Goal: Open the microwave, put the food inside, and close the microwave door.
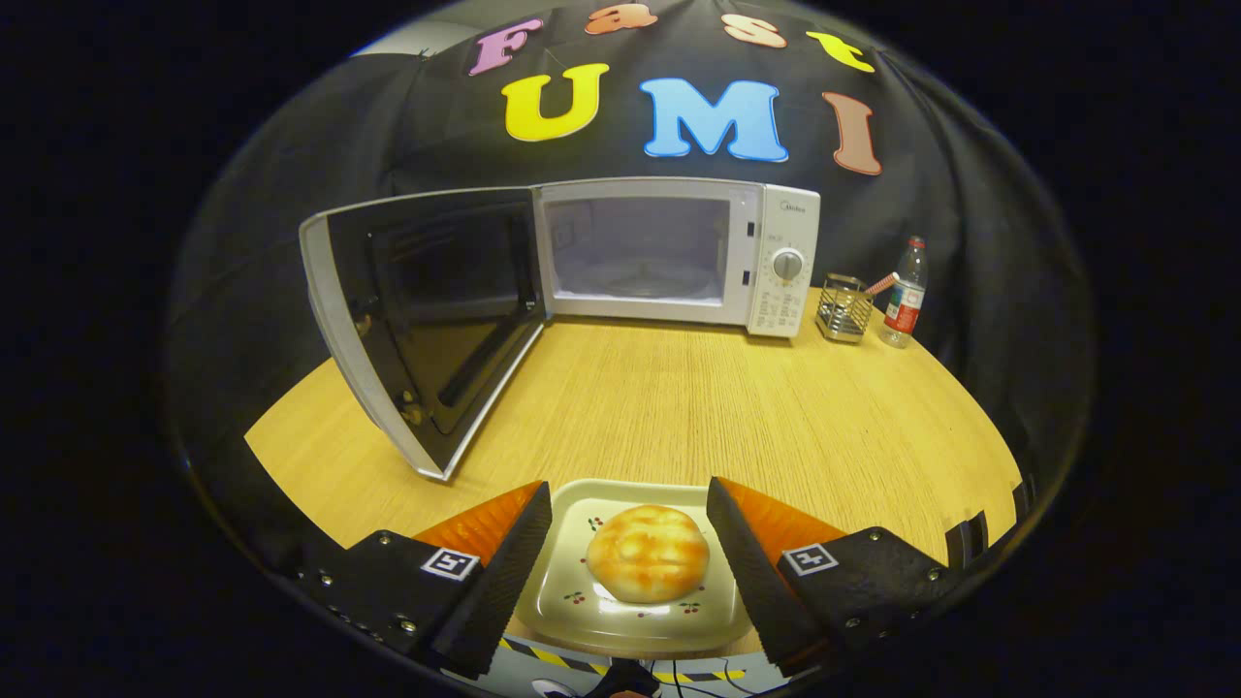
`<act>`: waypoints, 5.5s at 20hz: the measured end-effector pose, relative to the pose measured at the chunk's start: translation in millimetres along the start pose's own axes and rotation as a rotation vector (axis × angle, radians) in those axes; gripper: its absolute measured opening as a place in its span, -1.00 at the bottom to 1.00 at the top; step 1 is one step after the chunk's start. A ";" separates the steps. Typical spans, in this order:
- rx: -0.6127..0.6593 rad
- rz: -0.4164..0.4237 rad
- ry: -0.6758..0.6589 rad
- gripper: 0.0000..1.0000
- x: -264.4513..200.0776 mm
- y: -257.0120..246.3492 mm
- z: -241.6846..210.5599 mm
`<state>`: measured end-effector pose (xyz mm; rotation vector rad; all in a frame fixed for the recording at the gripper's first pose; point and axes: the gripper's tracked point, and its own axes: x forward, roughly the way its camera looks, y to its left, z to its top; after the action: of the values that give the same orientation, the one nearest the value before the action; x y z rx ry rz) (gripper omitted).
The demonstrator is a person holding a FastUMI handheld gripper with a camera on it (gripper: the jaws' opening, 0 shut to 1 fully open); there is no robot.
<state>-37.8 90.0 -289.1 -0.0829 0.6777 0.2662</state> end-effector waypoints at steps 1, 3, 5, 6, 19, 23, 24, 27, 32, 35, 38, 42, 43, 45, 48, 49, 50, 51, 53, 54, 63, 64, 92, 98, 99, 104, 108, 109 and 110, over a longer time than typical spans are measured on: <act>0.009 -0.005 0.026 0.96 3.6 -1.1 -6.5; 0.020 -0.010 0.063 0.96 8.8 -1.9 -14.8; 0.018 -0.018 0.096 0.96 9.4 -3.6 -21.2; 0.022 -0.013 0.121 0.96 11.8 -5.4 -25.6; 0.038 0.059 0.239 0.49 13.5 -9.3 -43.0; 0.081 0.070 0.185 0.47 12.5 -14.0 -16.6; 0.091 0.077 0.170 0.47 14.3 -16.4 -7.7; 0.149 0.108 0.112 0.47 20.6 -19.3 24.0; 0.213 0.147 0.031 0.47 39.9 -22.7 78.6; 0.228 0.170 -0.019 0.47 57.5 -24.6 110.2; 0.265 0.186 -0.078 0.47 77.7 -23.6 140.5; 0.315 0.203 -0.135 0.47 110.6 -21.0 172.4; 0.329 0.204 -0.144 0.47 120.9 -20.7 180.2; 0.356 0.205 -0.166 0.46 141.5 -19.9 194.4; 0.411 0.199 -0.191 0.47 174.2 -19.7 210.7; 0.425 0.200 -0.196 0.47 184.6 -18.4 215.6; 0.430 0.199 -0.203 0.47 194.2 -17.2 219.2; 0.428 0.196 -0.208 0.47 204.4 -15.7 222.9; 0.420 0.188 -0.240 0.48 221.0 -13.2 233.6; 0.422 0.189 -0.249 0.47 229.7 -10.8 238.0; 0.487 0.097 -0.248 0.47 308.9 -15.9 248.2; 0.486 0.089 -0.251 0.57 313.2 -15.8 249.3; 0.114 0.154 -0.509 0.95 -37.6 49.1 236.7; 0.032 0.320 -0.510 0.95 -92.6 125.2 208.6; 0.017 0.347 -0.504 0.94 -97.6 139.2 203.9; -0.051 0.489 -0.475 0.95 -114.6 206.6 183.8; -0.114 0.592 -0.432 0.87 -113.6 251.8 166.7; -0.131 0.606 -0.417 0.87 -108.7 260.8 160.6; -0.145 0.621 -0.398 0.66 -102.0 267.4 154.8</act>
<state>-92.0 350.5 -101.8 0.0452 0.2697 0.9040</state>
